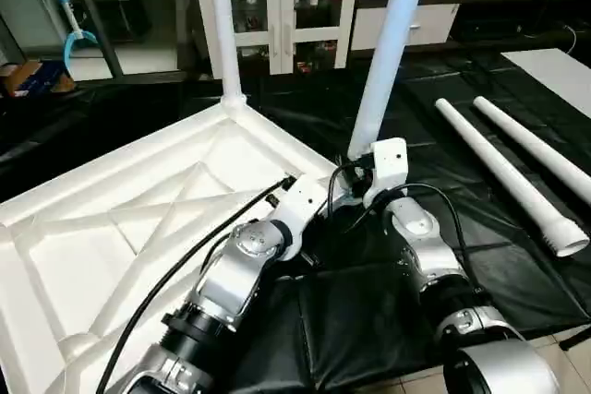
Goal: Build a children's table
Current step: Insert table leg to table base
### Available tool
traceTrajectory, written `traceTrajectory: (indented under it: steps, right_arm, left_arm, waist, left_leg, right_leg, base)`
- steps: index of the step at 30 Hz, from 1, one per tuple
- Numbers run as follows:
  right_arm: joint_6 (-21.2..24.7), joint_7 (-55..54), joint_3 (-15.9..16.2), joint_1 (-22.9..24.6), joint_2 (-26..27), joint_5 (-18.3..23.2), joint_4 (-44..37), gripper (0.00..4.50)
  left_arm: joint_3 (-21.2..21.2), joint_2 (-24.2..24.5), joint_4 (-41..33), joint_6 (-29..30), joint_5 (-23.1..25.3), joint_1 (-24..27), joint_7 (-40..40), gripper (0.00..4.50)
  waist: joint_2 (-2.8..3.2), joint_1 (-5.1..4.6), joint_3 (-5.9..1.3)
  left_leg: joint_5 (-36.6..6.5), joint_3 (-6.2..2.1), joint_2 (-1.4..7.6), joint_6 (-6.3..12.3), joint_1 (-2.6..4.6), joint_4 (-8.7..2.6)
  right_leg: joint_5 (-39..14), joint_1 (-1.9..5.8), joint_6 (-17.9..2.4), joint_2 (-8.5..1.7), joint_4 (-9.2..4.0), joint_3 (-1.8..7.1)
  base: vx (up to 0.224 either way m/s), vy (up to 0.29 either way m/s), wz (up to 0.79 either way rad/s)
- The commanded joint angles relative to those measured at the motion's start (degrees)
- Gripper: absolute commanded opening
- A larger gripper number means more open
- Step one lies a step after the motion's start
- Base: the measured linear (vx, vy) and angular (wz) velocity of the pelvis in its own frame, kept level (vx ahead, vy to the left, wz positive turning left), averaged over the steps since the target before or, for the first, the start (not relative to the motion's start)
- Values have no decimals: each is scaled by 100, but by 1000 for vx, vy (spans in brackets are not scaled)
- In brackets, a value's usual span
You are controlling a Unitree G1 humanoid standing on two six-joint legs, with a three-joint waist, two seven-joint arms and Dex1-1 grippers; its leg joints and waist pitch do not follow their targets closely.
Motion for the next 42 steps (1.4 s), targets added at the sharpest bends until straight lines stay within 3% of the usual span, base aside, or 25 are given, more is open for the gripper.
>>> traceTrajectory:
  steps: [1,2,4,6,10,14,19,20,22,23,25,26,27,28,30,31,33,34,35,37,39,42]
  right_arm:
    - [118,259,107,175,132,-66,337,191]
    - [91,336,97,164,130,-36,331,191]
    - [49,481,77,142,125,21,307,247]
    - [38,577,77,138,113,60,210,247]
    - [30,768,62,119,106,103,87,288]
    - [125,1178,74,161,58,209,-233,325]
    - [268,1756,171,416,-114,351,-846,356]
    - [367,1998,190,571,-227,433,-1165,368]
    - [505,2386,233,818,-537,531,-1665,378]
    - [635,2702,268,957,-824,584,-1952,385]
    - [706,2834,280,1004,-940,604,-2057,403]
    - [794,3052,291,1065,-1105,664,-2201,403]
    - [794,3052,291,1065,-1105,664,-2201,403]
    - [922,3288,288,1147,-1288,733,-2402,403]
    - [1181,3787,310,1320,-1626,876,-2781,403]
    - [1314,4104,327,1431,-1833,965,-3007,403]
    - [1648,4757,343,1730,-2265,1286,-3494,403]
    - [1648,4757,343,1730,-2265,1286,-3494,403]
    - [1665,4848,356,1774,-2325,1322,-3547,403]
    - [1678,4960,376,1825,-2396,1358,-3603,403]
    - [1765,5040,389,1851,-2417,1398,-3664,403]
    - [1859,5098,411,1905,-2441,1427,-3799,403]
  left_arm:
    - [299,65,112,-211,56,-74,419,0]
    - [297,70,111,-211,58,-72,403,0]
    - [289,78,101,-213,59,-63,359,0]
    - [264,95,80,-219,55,-51,304,0]
    - [230,119,66,-223,46,-43,243,0]
    - [193,163,19,-227,13,-11,146,0]
    - [92,301,-66,-332,-37,65,-104,0]
    - [17,397,-169,-437,-63,140,-310,0]
    - [-180,658,-441,-706,-129,333,-803,0]
    - [-354,901,-706,-878,-225,509,-1259,0]
    - [-422,999,-818,-918,-271,580,-1439,0]
    - [-512,1146,-965,-1069,-318,674,-1670,0]
    - [-512,1146,-965,-1069,-318,674,-1670,0]
    - [-574,1287,-1130,-1112,-374,771,-1857,0]
    - [-596,1487,-1340,-1198,-448,904,-2074,0]
    - [-608,1616,-1462,-1291,-491,983,-2216,0]
    - [-551,1893,-1746,-1398,-658,1197,-2559,0]
    - [-551,1893,-1746,-1398,-658,1197,-2559,0]
    - [-540,1936,-1789,-1437,-673,1227,-2605,0]
    - [-514,1978,-1842,-1469,-692,1252,-2646,0]
    - [-461,1970,-1880,-1460,-750,1249,-2678,0]
    - [-445,1976,-1892,-1490,-747,1209,-2676,0]
  waist:
    - [-37,30,-190]
    - [-43,25,-191]
    - [-28,38,-193]
    - [-30,38,-198]
    - [-42,35,-209]
    - [-41,66,-213]
    - [-61,171,-239]
    - [-52,211,-241]
    - [-78,249,-245]
    - [-75,278,-258]
    - [-72,328,-267]
    - [-54,389,-312]
    - [-71,435,-332]
    - [-71,460,-326]
    - [-40,600,-393]
    - [-43,617,-394]
    - [-45,744,-405]
    - [-49,756,-393]
    - [-68,751,-369]
    - [-74,742,-356]
    - [-78,726,-310]
    - [-76,712,-276]
  left_leg:
    - [-2923,-314,553,17,42,-611]
    - [-2914,-316,555,21,35,-616]
    - [-2890,-312,559,21,47,-617]
    - [-2853,-310,564,36,37,-621]
    - [-2609,-308,559,136,-12,-607]
    - [-2350,-279,567,244,7,-584]
    - [-1800,-238,587,439,-14,-564]
    - [-1719,-215,595,480,9,-550]
    - [-1652,-217,593,520,-5,-542]
    - [-1563,-213,602,573,-18,-529]
    - [-1406,-182,601,637,7,-499]
    - [-1096,-154,579,702,52,-447]
    - [-713,-112,577,851,49,-402]
    - [-561,-98,577,908,41,-392]
    - [158,-97,590,1244,68,-307]
    - [363,-88,590,1335,77,-289]
    - [845,-98,585,1645,74,-222]
    - [851,-97,580,1671,64,-220]
    - [723,-92,569,1654,23,-218]
    - [348,-99,584,1500,29,-244]
    - [-196,-100,605,1164,54,-300]
    - [-858,-98,607,710,88,-370]
  right_leg:
    - [-2474,64,-953,-501,-404,279]
    - [-2475,75,-945,-487,-398,272]
    - [-2418,69,-964,-484,-391,277]
    - [-2314,87,-991,-479,-380,274]
    - [-2256,131,-1030,-504,-364,275]
    - [-2177,125,-1097,-499,-363,286]
    - [-1772,174,-1166,-496,-320,284]
    - [-1697,153,-1205,-483,-316,286]
    - [-1671,185,-1161,-479,-307,288]
    - [-1633,173,-1143,-486,-277,302]
    - [-1545,145,-1199,-473,-253,314]
    - [-1176,142,-1283,-453,-209,318]
    - [-644,131,-1405,-441,-135,331]
    - [-451,125,-1495,-435,-99,336]
    - [471,175,-1640,-401,61,313]
    - [695,152,-1676,-391,84,315]
    - [1131,165,-1701,-377,158,313]
    - [1088,158,-1703,-375,158,309]
    - [872,162,-1694,-396,151,315]
    - [269,175,-1640,-401,105,301]
    - [-520,155,-1552,-389,11,308]
    - [-1194,142,-1377,-374,-60,329]
  base:
    - [0,0,0]
    - [0,0,0]
    - [0,0,0]
    - [0,0,0]
    - [0,0,0]
    - [0,0,0]
    - [0,0,0]
    - [0,0,0]
    - [0,0,0]
    - [54,-35,2]
    - [60,-38,4]
    - [78,-45,10]
    - [78,-45,10]
    - [75,-39,9]
    - [75,-28,5]
    - [75,-18,6]
    - [59,-8,6]
    - [0,0,0]
    - [0,0,0]
    - [0,0,0]
    - [0,0,0]
    - [-17,0,0]
